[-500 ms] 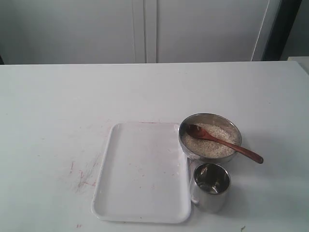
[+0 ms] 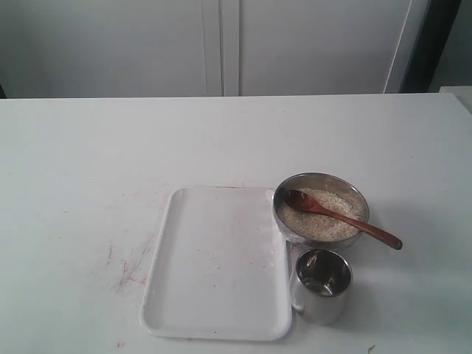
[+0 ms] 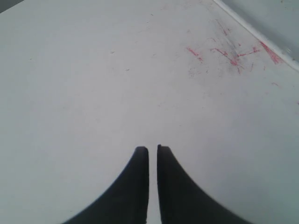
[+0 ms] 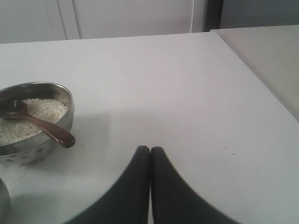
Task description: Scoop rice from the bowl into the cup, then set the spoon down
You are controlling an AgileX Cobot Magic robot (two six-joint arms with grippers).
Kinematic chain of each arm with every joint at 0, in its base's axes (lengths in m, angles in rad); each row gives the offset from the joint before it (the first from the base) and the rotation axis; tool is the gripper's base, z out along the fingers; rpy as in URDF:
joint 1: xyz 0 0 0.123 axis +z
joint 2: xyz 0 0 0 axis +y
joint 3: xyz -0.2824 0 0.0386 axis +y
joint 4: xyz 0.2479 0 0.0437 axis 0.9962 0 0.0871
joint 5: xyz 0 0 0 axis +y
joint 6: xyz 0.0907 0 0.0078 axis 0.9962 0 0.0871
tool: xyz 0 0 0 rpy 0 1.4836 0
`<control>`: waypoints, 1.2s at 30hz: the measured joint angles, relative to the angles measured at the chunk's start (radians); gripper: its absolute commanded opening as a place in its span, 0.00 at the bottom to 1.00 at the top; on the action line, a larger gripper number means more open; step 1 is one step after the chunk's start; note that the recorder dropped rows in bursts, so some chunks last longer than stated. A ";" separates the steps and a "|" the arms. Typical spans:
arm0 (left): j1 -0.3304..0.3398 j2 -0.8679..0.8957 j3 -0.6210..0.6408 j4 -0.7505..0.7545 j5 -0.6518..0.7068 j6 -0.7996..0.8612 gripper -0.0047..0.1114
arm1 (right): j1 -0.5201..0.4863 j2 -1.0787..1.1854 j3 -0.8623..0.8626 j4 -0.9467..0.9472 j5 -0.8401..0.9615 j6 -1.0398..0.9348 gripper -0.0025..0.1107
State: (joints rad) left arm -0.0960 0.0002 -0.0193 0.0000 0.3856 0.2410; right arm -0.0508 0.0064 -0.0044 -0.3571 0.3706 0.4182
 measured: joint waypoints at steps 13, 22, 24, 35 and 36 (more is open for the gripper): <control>0.000 0.000 0.000 0.000 0.000 0.000 0.16 | 0.000 0.000 0.000 -0.004 -0.396 0.000 0.02; 0.000 0.000 0.000 0.000 0.000 0.000 0.16 | 0.000 0.000 0.000 0.000 -0.522 0.000 0.02; 0.000 0.000 0.000 0.000 0.000 0.000 0.16 | 0.000 0.000 0.000 0.000 -0.546 0.018 0.02; 0.000 0.000 0.000 0.000 0.000 0.000 0.16 | 0.000 0.024 -0.185 0.008 -0.264 0.354 0.02; 0.000 0.000 0.000 0.000 0.000 0.000 0.16 | 0.003 0.041 -0.234 0.013 -0.217 0.315 0.02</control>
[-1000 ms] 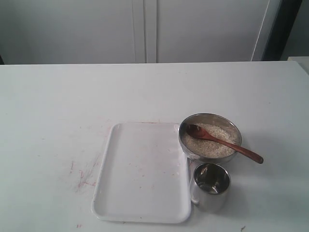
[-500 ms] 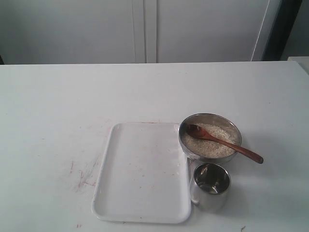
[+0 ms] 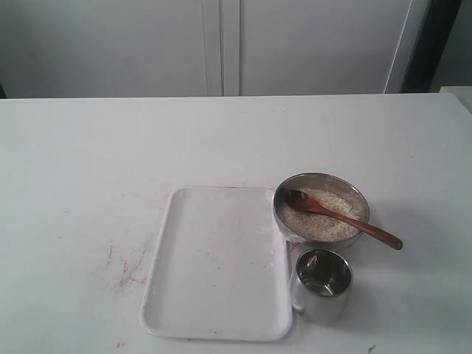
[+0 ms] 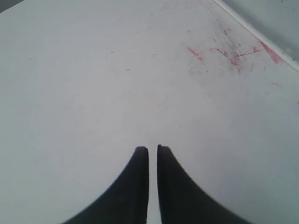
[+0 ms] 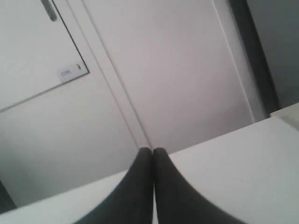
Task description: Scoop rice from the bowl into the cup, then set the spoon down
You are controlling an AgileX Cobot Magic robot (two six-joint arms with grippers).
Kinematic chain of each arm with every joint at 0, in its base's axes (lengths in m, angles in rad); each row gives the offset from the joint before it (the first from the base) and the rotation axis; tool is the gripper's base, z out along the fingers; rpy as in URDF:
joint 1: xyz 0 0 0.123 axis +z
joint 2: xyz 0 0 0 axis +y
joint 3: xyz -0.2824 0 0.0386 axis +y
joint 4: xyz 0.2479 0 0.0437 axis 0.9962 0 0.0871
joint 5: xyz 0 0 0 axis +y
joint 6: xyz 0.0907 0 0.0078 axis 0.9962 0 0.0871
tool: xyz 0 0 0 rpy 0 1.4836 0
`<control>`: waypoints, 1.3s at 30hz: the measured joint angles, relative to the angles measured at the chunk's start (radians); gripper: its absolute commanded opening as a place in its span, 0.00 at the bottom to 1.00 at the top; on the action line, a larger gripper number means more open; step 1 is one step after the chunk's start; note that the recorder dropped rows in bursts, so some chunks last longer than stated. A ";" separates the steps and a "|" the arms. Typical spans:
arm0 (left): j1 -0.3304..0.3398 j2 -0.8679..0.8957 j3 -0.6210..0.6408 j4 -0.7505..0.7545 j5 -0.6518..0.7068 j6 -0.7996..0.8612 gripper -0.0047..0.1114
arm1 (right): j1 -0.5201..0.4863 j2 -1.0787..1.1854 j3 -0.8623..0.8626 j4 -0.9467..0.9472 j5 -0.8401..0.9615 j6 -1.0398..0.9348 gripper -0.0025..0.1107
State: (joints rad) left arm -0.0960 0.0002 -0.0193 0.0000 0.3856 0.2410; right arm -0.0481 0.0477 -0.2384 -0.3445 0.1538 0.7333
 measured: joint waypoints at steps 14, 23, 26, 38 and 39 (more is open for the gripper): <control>0.000 0.000 0.000 0.000 0.000 0.000 0.16 | 0.176 0.835 -0.738 0.400 0.901 -0.964 0.02; 0.000 0.000 0.000 0.000 0.000 0.000 0.16 | 0.297 1.388 -0.938 0.334 1.060 -1.164 0.02; 0.000 0.000 0.000 0.000 0.000 0.000 0.16 | 0.297 1.473 -0.938 0.296 1.062 -1.182 0.02; 0.000 0.000 0.000 0.000 0.000 0.000 0.16 | 0.297 1.481 -0.938 0.266 1.018 -1.231 0.54; 0.000 0.000 0.000 0.000 0.000 0.000 0.16 | 0.297 1.481 -0.938 0.266 1.010 -1.238 0.54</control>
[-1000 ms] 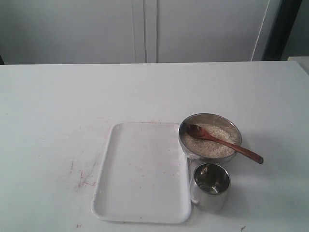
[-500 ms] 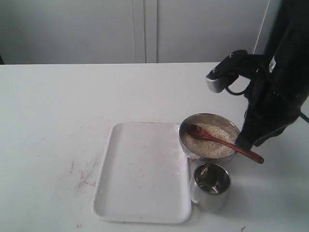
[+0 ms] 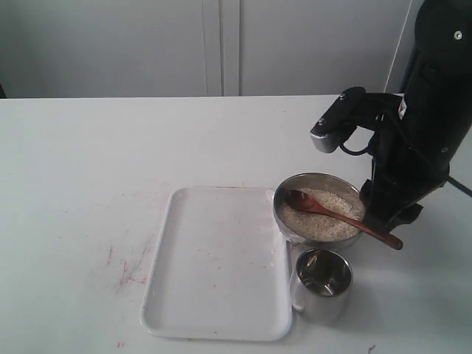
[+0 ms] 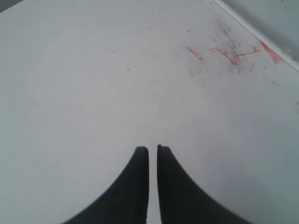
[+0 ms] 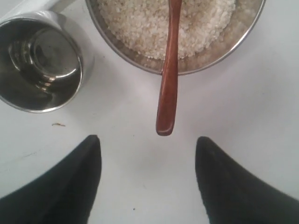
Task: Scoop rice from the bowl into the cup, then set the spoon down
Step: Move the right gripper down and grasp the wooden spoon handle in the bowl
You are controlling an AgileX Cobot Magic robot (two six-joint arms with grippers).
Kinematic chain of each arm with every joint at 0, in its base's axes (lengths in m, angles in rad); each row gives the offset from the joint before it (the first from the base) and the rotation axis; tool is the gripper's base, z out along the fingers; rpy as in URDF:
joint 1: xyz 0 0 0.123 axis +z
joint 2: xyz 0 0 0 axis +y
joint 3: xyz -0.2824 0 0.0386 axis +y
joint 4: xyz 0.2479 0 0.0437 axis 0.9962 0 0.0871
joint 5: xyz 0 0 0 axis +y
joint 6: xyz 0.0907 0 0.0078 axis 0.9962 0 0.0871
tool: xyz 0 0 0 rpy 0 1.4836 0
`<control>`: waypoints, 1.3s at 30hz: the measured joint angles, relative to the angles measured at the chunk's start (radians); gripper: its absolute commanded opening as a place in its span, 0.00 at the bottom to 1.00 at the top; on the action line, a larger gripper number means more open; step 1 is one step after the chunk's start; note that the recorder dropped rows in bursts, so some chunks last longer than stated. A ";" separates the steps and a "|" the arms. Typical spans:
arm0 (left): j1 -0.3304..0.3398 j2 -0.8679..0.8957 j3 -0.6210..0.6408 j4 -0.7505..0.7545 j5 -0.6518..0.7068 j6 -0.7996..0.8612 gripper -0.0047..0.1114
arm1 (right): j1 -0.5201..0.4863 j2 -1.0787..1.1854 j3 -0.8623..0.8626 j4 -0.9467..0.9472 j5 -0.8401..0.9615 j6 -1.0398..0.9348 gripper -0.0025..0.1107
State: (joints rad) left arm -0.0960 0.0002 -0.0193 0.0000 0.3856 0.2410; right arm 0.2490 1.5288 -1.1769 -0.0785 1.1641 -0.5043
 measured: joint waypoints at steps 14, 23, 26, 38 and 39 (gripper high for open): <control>0.000 0.000 0.000 0.000 0.000 0.000 0.16 | 0.000 0.103 -0.002 -0.096 -0.047 -0.031 0.54; 0.000 0.000 0.000 0.000 0.000 0.000 0.16 | 0.000 0.196 -0.002 -0.096 -0.051 0.013 0.54; 0.000 0.000 0.000 0.000 0.000 0.000 0.16 | 0.000 0.222 0.000 -0.096 -0.051 0.027 0.54; 0.000 0.000 0.000 0.000 0.000 0.000 0.16 | 0.000 0.240 0.088 -0.096 -0.149 0.049 0.50; 0.000 0.000 0.000 0.000 0.000 0.000 0.16 | 0.000 0.240 0.091 -0.096 -0.157 0.051 0.49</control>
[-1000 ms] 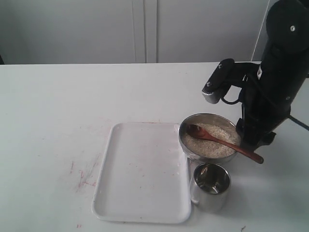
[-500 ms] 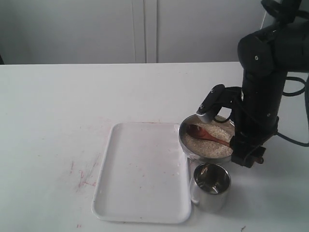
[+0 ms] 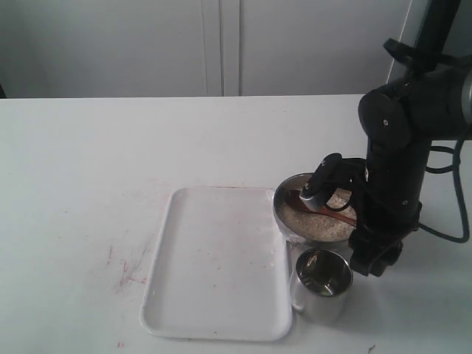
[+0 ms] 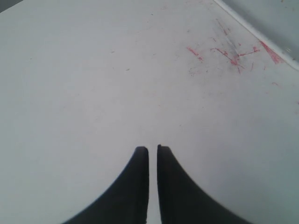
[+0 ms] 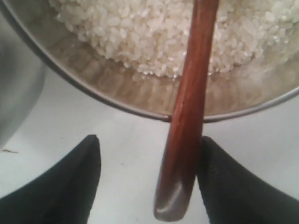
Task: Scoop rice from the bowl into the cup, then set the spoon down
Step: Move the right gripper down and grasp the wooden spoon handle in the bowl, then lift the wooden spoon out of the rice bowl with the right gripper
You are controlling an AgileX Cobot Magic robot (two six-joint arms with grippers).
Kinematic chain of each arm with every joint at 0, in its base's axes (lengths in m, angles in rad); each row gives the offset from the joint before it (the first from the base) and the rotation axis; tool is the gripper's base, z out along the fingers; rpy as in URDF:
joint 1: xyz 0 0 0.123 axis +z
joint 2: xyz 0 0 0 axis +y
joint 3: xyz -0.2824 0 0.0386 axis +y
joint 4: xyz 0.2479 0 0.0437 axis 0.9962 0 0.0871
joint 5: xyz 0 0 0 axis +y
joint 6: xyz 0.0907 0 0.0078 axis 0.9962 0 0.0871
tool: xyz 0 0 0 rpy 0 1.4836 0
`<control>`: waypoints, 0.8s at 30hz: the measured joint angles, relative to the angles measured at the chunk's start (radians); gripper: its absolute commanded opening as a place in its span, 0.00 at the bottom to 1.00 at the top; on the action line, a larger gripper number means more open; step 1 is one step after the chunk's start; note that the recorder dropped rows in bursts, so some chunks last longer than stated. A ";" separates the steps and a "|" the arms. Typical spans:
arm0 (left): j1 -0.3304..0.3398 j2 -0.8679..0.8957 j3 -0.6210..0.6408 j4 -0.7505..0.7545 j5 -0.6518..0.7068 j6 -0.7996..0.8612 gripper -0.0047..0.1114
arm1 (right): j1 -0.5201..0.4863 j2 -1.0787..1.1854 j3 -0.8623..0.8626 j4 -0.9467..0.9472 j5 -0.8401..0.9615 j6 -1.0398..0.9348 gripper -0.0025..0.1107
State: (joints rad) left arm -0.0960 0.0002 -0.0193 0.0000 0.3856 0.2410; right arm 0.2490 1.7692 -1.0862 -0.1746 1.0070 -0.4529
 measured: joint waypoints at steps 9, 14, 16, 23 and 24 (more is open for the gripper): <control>0.000 0.000 0.000 0.000 0.000 0.000 0.16 | 0.000 0.000 0.002 0.000 -0.045 0.056 0.44; 0.000 0.000 0.000 0.000 0.000 0.000 0.16 | 0.000 0.000 0.002 0.002 -0.087 0.104 0.42; 0.000 0.000 0.000 0.000 0.000 0.000 0.16 | 0.000 0.000 0.002 0.002 -0.091 0.109 0.38; 0.000 0.000 0.000 0.000 0.000 0.000 0.16 | 0.000 0.000 0.002 0.004 -0.091 0.115 0.25; 0.000 0.000 0.000 0.000 0.000 0.000 0.16 | 0.000 0.000 0.002 0.004 -0.087 0.122 0.23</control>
State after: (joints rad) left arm -0.0960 0.0002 -0.0193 0.0000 0.3856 0.2410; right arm 0.2490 1.7692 -1.0844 -0.1709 0.9197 -0.3305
